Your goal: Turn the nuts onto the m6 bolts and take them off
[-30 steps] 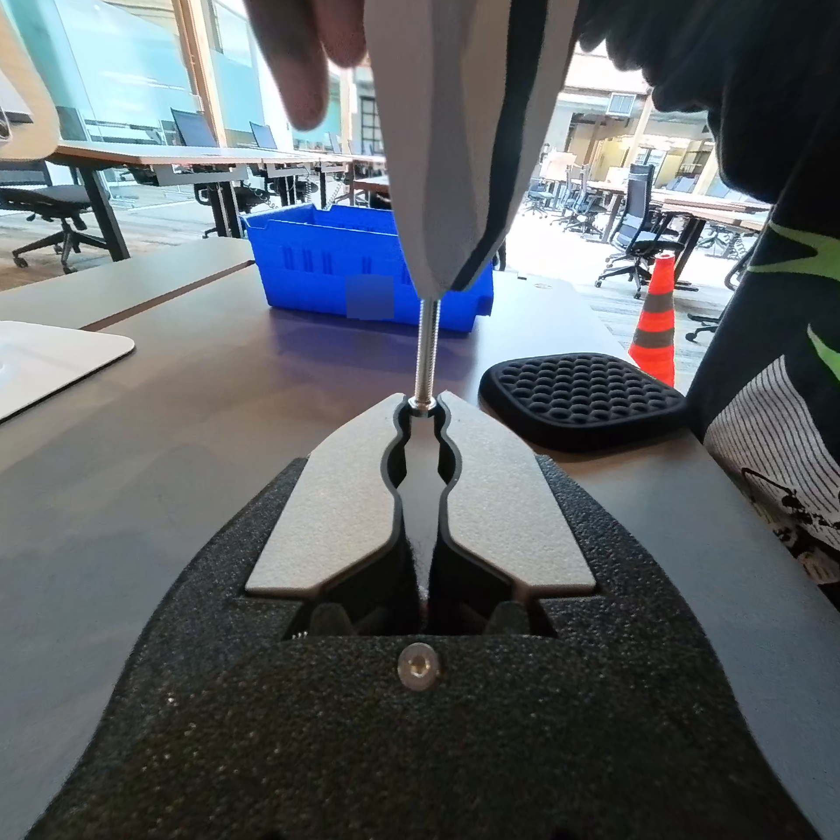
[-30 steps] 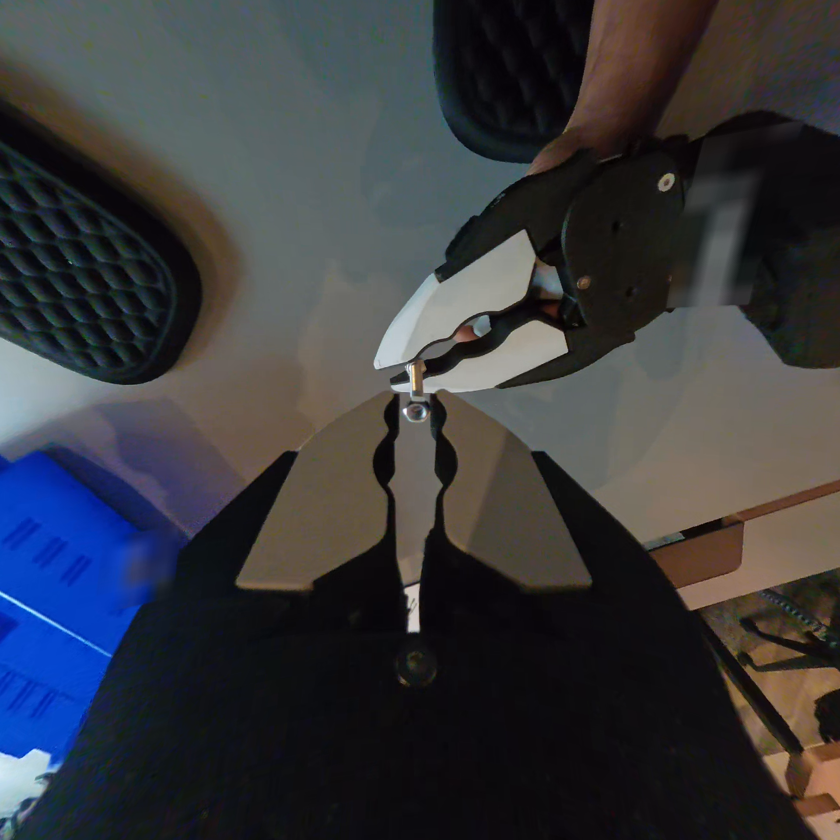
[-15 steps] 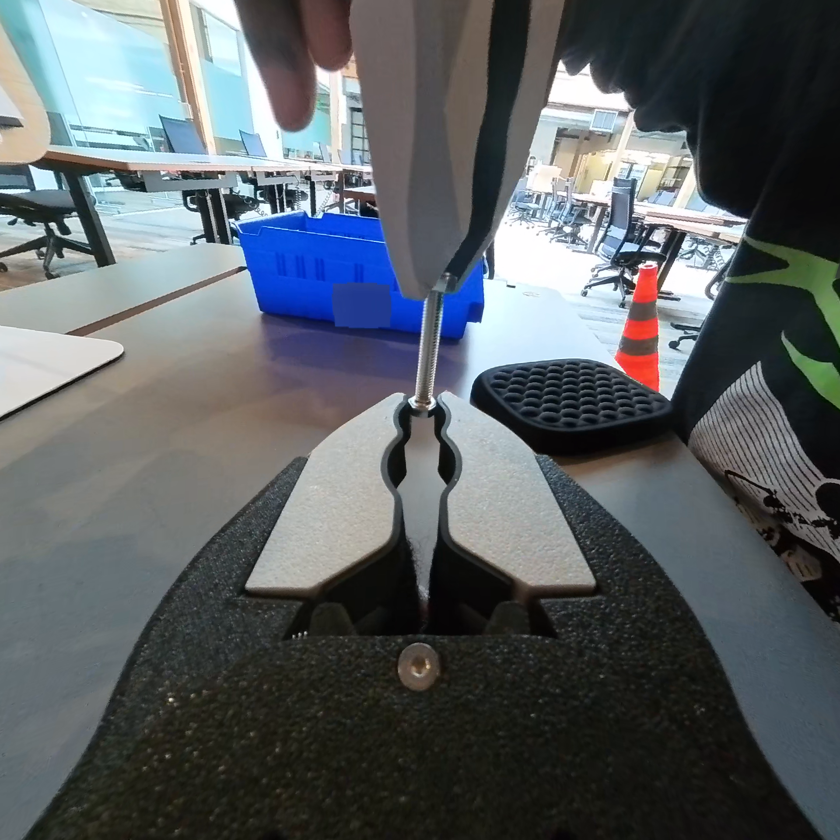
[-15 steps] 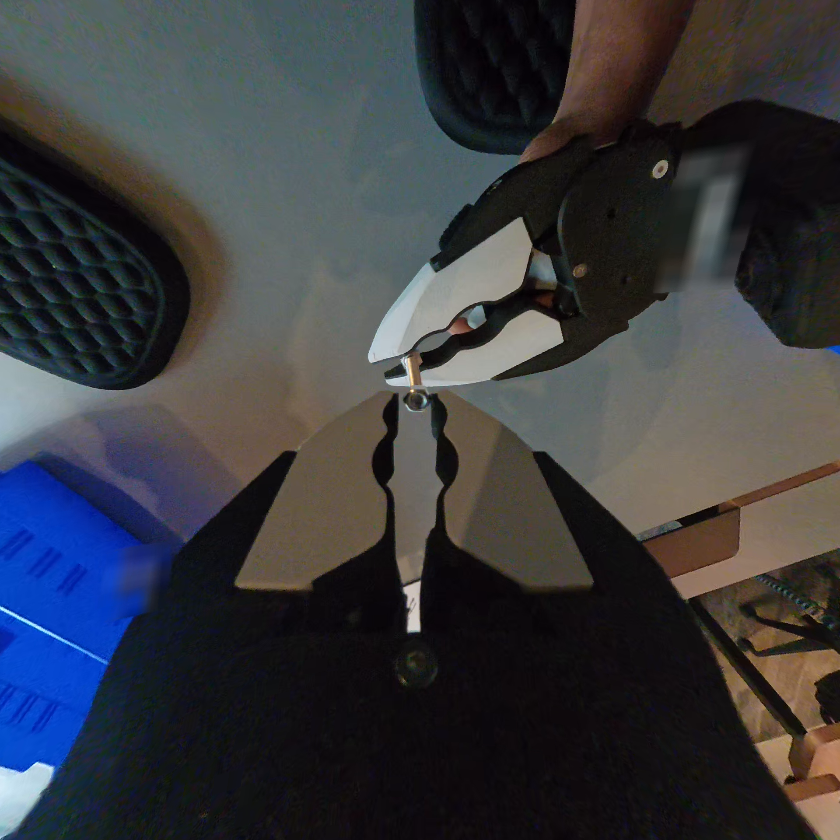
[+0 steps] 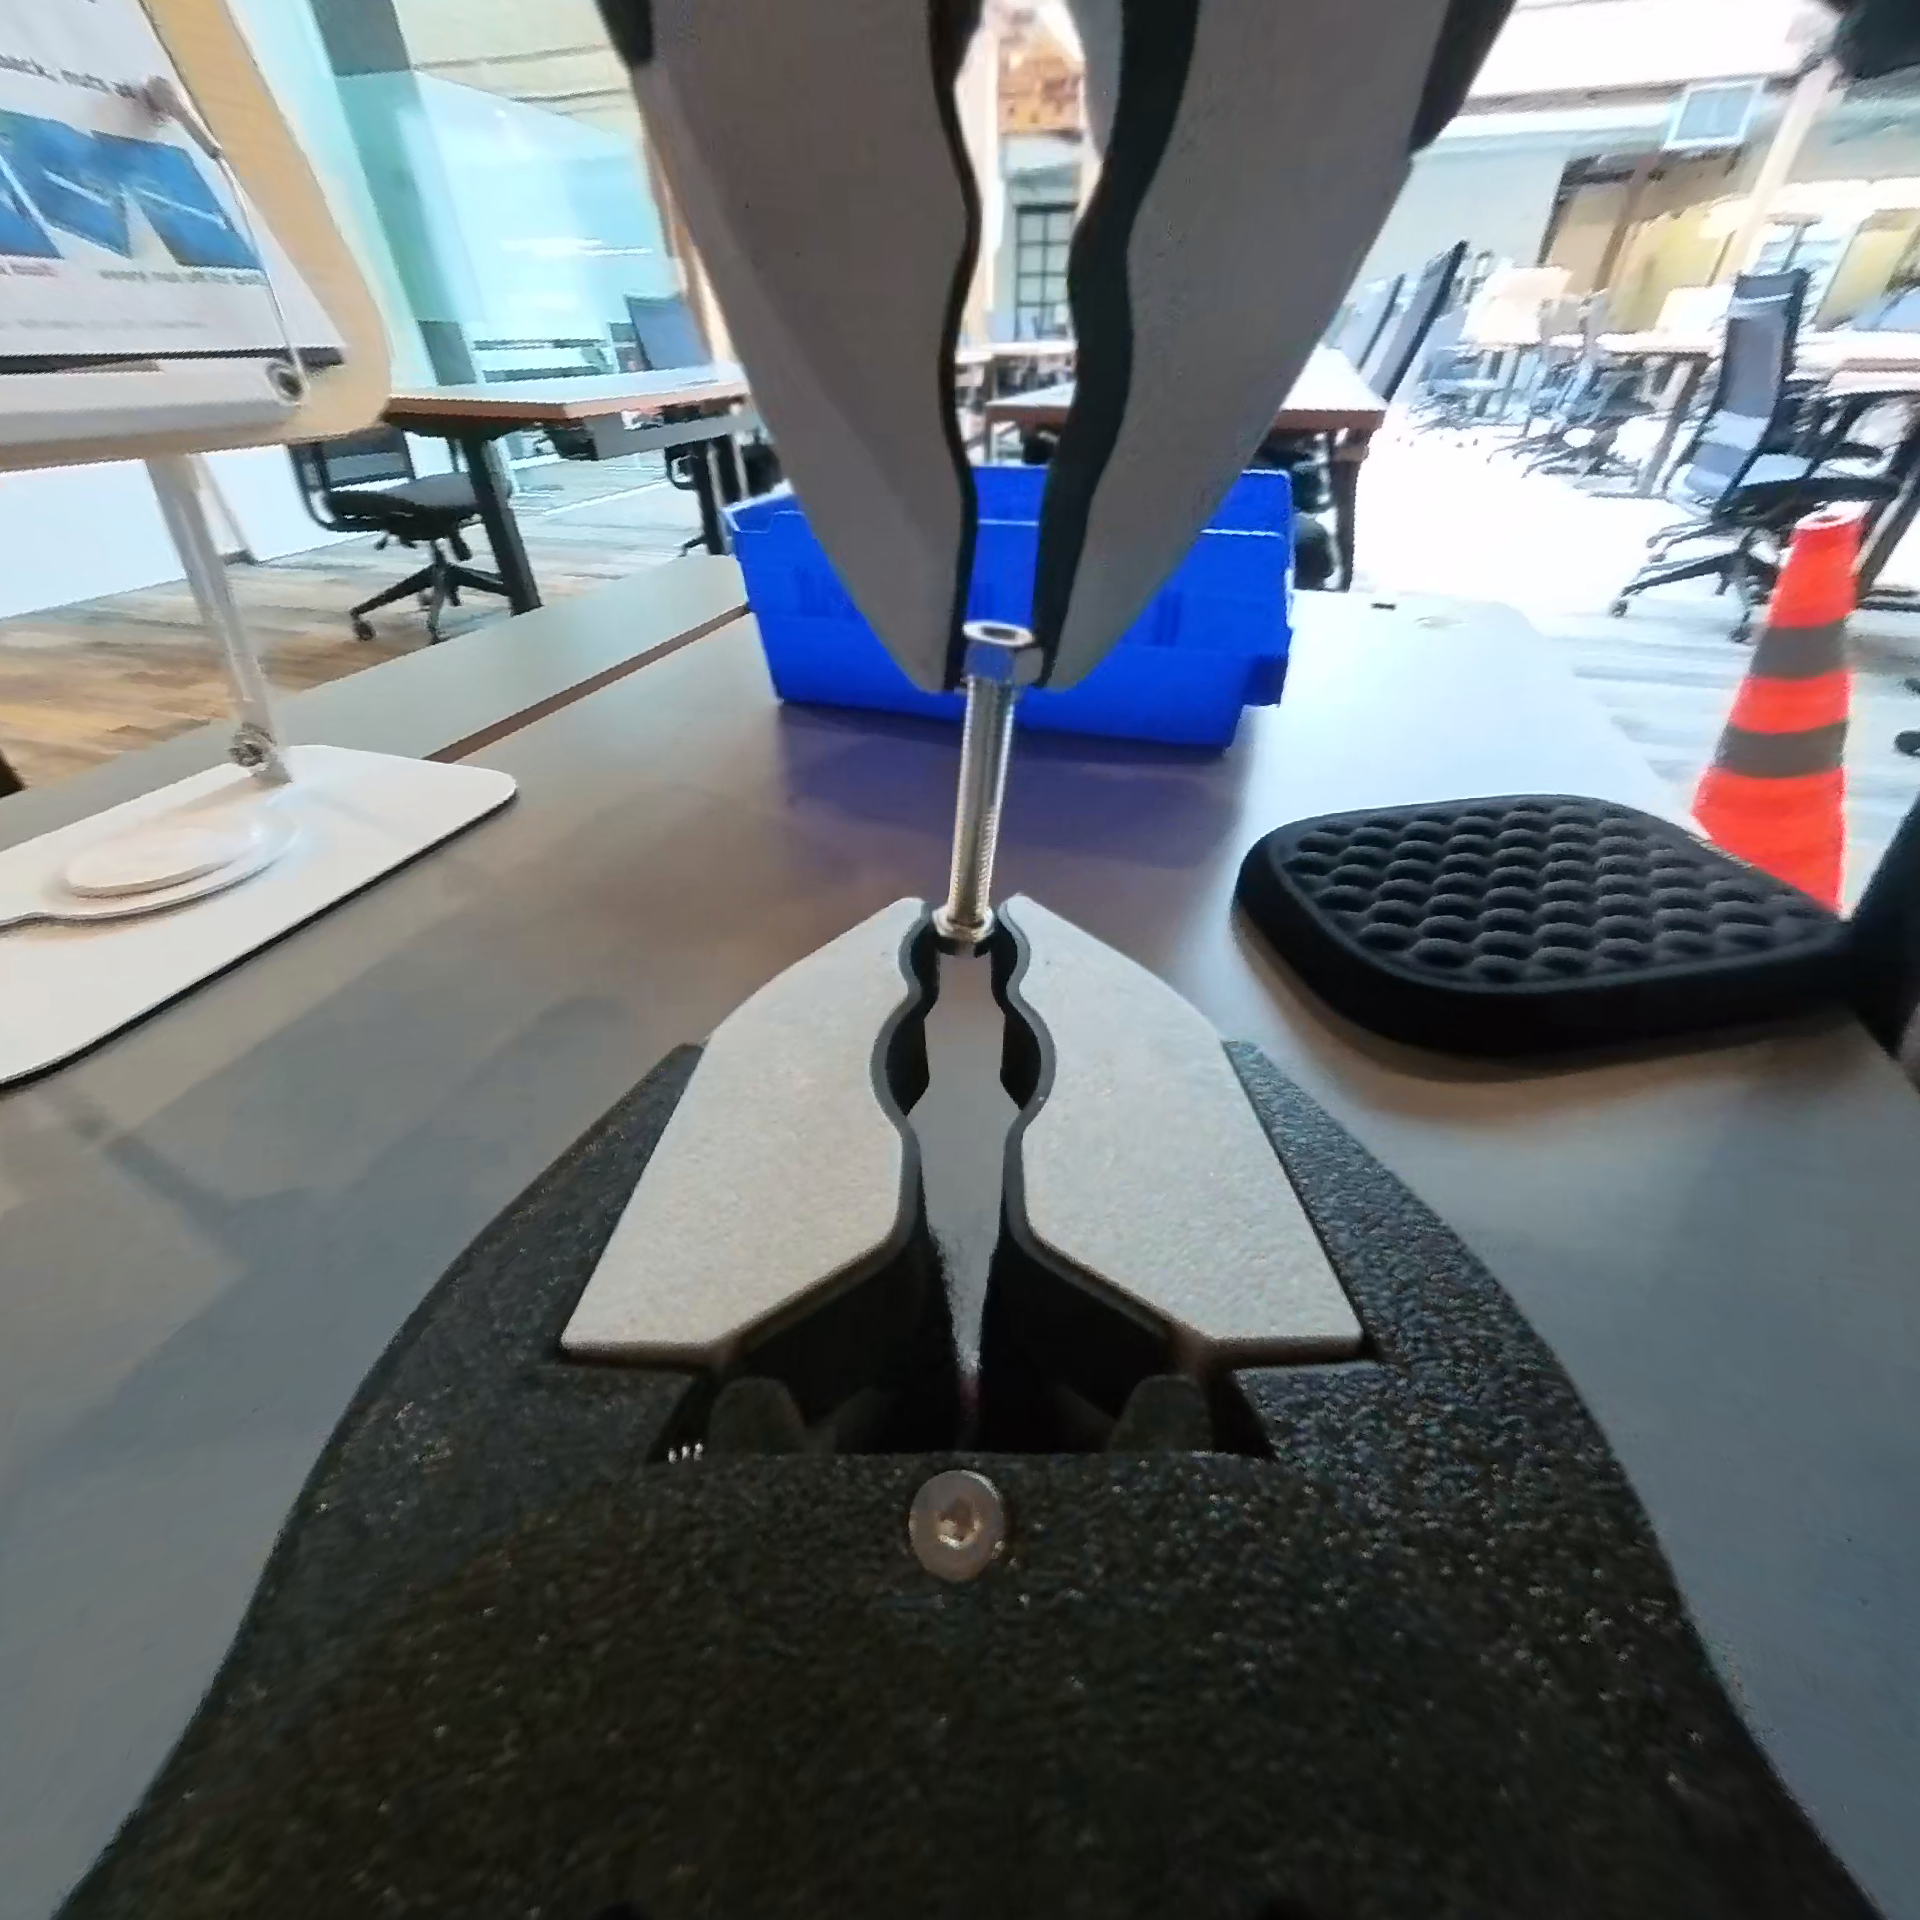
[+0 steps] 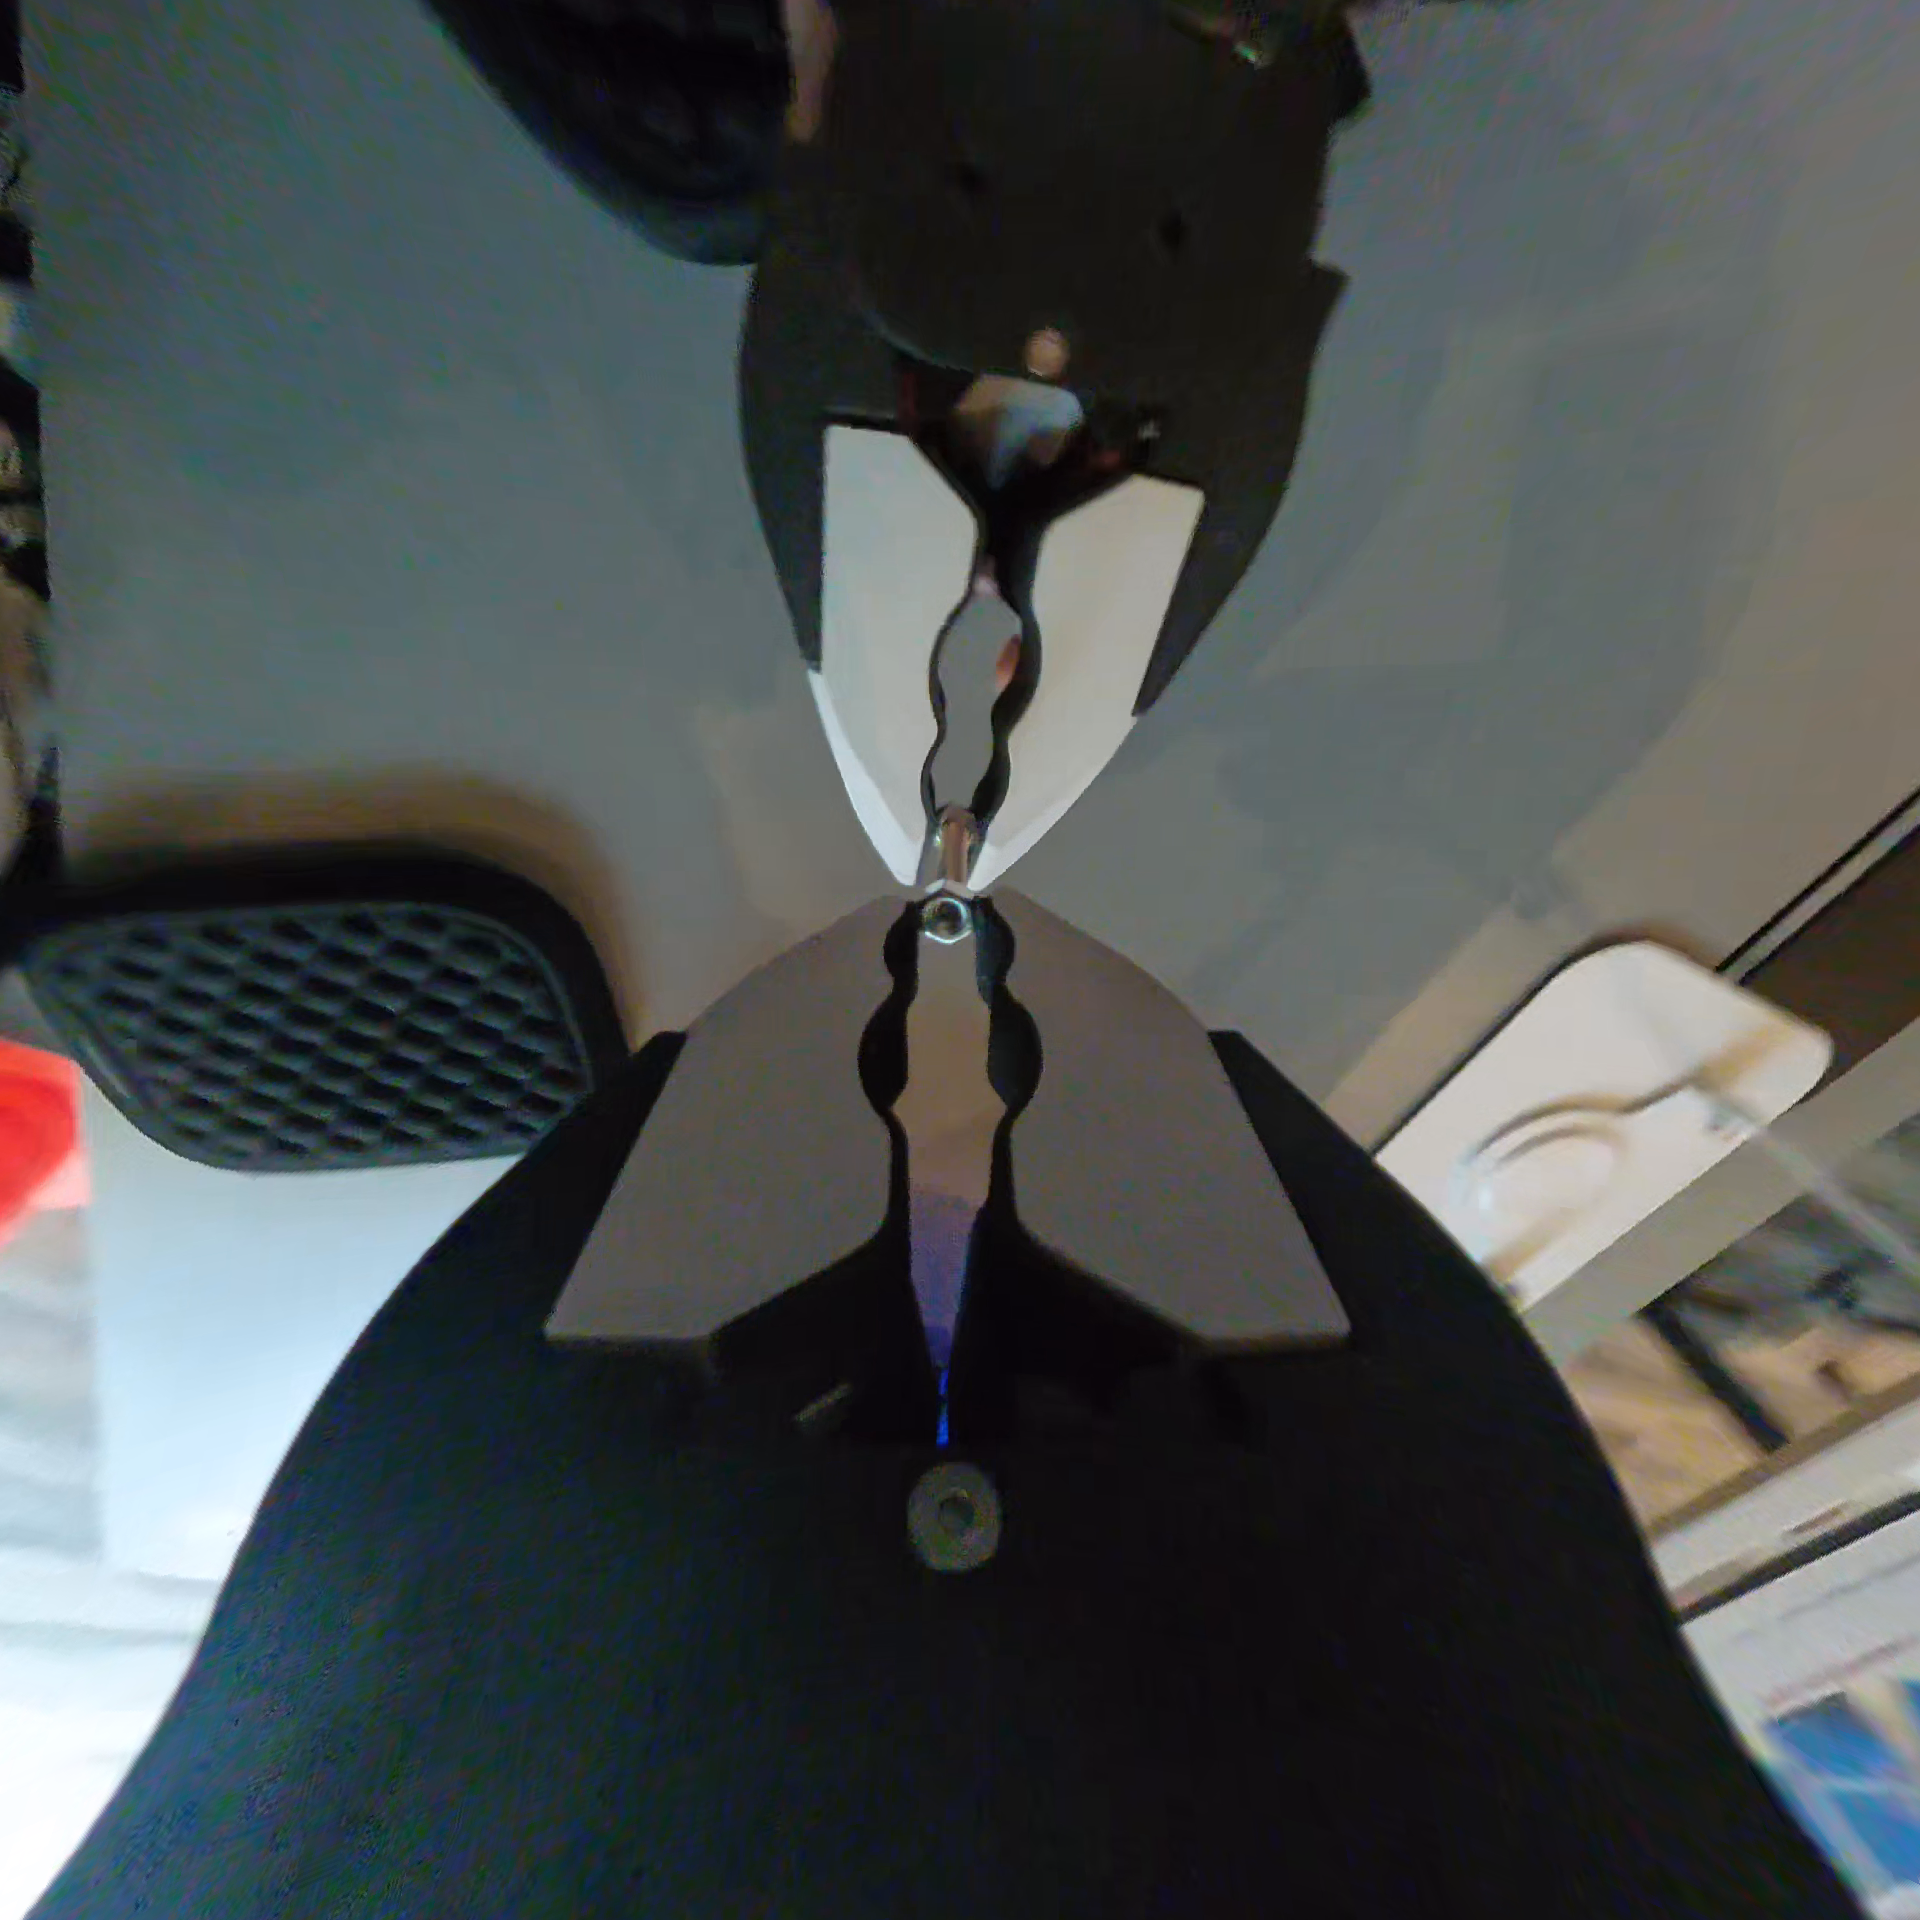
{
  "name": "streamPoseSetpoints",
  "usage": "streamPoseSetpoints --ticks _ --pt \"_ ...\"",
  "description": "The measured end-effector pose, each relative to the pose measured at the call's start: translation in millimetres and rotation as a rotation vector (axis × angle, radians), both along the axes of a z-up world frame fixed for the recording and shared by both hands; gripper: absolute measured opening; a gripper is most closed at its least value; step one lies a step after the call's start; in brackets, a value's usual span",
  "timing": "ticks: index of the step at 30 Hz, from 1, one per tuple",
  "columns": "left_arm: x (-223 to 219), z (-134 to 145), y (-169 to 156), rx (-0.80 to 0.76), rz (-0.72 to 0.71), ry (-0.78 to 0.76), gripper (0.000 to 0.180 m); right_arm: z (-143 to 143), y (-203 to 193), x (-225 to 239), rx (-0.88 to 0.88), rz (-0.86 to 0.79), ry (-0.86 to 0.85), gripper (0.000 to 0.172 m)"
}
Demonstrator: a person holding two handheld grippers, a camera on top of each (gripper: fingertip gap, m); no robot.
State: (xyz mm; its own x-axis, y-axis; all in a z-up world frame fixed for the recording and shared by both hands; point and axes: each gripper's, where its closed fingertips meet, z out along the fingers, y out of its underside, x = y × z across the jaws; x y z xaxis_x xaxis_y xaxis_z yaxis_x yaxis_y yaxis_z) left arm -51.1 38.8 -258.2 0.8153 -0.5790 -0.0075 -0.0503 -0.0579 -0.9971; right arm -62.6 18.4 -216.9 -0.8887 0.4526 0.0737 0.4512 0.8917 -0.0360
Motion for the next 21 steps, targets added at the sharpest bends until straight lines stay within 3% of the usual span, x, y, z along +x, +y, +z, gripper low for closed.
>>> streamPoseSetpoints --ticks 5,6,9,13,18,21 --pt "0.6 -2.3 1.4 -0.008 0.013 0.022 0.009 -2.2 1.6 3.2 -0.002 -0.127 0.018 0.01" --pt "1.3 -2.2 0.7 -0.008 0.003 0.019 0.009 -1.7 1.8 3.0 0.0 -0.088 0.022 0.011" --pt "4.2 -3.4 -1.3 -0.027 -0.038 0.011 0.009 2.7 -1.0 -0.7 0.02 0.2 0.071 0.038" --pt "4.5 -2.2 -2.8 -0.038 -0.068 -0.018 0.009 5.9 -4.7 2.9 0.072 0.608 0.087 0.032" --pt "4.2 -1.3 -3.8 -0.044 -0.086 -0.039 0.009 0.6 -2.7 5.0 0.069 0.714 0.032 0.025" --pt "5.1 -1.7 -4.3 -0.045 -0.093 -0.036 0.009 -2.4 0.2 2.0 0.087 0.719 0.036 0.011"
